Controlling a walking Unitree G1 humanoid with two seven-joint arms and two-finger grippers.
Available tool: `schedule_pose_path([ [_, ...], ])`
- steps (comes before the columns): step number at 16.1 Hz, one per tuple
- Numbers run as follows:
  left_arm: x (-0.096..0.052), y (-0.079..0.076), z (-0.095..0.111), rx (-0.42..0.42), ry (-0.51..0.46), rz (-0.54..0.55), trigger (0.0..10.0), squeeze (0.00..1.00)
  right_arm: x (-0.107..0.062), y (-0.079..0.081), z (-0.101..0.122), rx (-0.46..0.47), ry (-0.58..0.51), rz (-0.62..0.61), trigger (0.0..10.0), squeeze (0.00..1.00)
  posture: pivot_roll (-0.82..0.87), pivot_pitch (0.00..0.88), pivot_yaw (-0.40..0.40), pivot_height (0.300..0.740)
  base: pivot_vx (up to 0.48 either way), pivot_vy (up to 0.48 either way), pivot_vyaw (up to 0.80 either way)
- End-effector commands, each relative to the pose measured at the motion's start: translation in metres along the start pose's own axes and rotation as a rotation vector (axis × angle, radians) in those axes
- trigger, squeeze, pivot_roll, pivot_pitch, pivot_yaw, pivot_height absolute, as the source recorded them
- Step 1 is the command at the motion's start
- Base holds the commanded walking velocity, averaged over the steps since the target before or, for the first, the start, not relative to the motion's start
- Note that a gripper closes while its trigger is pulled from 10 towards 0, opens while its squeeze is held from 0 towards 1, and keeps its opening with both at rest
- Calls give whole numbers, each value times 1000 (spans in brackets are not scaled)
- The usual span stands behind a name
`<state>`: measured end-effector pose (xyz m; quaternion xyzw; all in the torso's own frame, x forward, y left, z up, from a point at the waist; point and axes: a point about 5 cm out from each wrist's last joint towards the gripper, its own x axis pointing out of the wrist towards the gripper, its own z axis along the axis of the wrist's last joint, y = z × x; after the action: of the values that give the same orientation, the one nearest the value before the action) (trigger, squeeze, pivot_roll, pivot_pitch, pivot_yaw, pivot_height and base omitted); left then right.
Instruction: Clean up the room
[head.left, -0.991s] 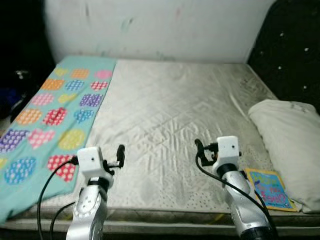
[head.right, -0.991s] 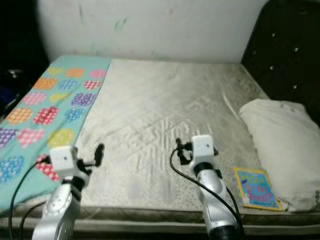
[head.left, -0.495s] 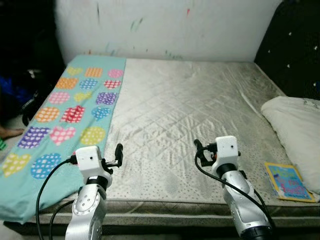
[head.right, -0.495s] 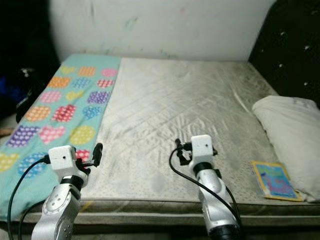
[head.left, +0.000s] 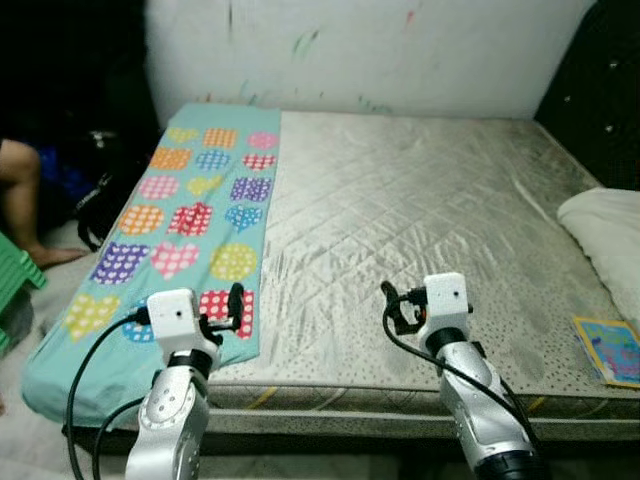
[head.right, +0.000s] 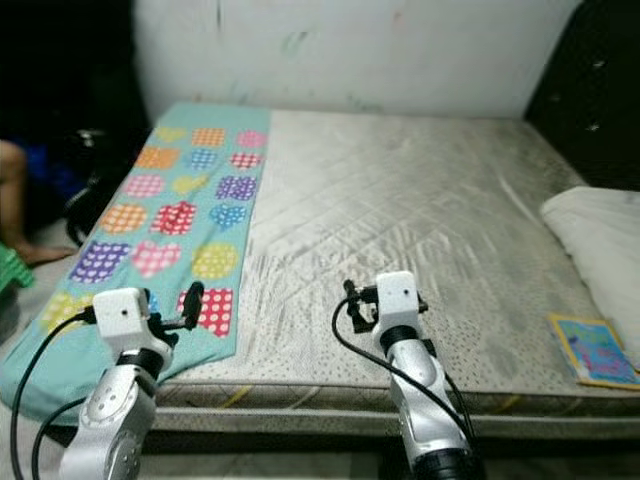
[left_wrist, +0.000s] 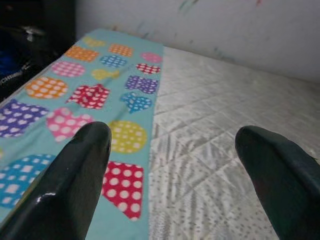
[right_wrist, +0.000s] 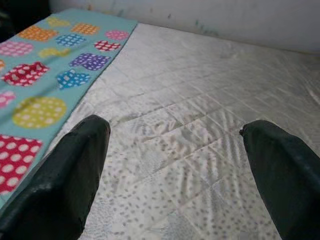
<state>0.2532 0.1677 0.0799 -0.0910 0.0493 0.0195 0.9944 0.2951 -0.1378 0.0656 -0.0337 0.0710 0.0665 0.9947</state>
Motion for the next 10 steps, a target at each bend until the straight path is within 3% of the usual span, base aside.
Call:
schedule_pose_path([
  [1,0,-2,2,-5,-5,-25,10000,0,2,0,6,-6,-19,8,10000,0,-58,0,-48,740,240,0,0],
  [10,-1,-5,2,-13,-11,-49,10000,0,2,0,5,-9,-14,15,10000,0,-59,0,-47,740,392,0,0],
])
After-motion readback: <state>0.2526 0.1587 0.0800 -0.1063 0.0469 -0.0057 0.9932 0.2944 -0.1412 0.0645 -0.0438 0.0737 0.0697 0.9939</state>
